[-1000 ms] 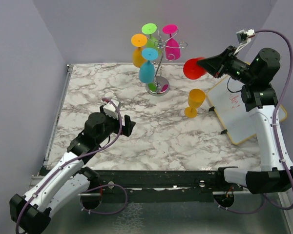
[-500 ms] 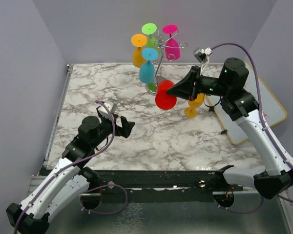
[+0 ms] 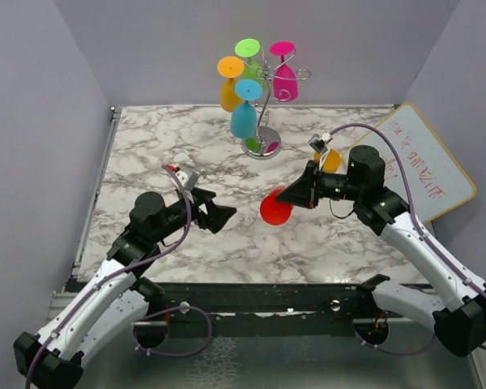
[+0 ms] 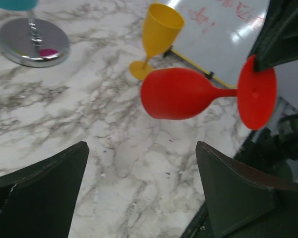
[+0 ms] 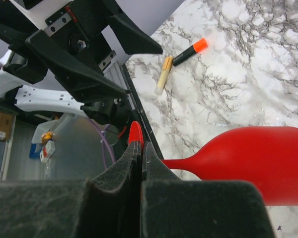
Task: Take the wine glass off the wine glass rack
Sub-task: Place the wine glass at the center of the board.
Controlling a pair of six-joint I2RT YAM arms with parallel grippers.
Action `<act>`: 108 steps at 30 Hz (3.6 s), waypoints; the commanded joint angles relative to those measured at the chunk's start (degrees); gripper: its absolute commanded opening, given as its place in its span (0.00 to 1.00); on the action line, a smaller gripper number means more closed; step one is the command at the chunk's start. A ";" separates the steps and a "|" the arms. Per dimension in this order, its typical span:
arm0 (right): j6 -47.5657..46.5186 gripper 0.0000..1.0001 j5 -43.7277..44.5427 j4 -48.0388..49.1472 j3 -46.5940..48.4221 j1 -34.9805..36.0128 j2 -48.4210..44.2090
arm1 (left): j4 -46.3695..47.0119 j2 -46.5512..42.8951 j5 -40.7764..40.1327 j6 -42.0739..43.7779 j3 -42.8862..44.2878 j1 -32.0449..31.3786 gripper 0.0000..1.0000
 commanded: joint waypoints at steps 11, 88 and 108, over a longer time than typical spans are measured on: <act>6.63 0.01 -1.50 17.56 -9.52 1.27 -0.41 | 20.75 8.33 25.99 -18.48 -1.90 -1.11 0.82; 8.99 0.63 3.83 17.81 -15.21 1.23 -10.14 | 14.72 23.04 29.60 -7.26 4.49 -11.02 0.00; 5.09 0.81 -3.15 15.02 -5.69 -2.89 1.77 | 8.57 -1.23 34.98 33.68 -7.60 -11.89 0.00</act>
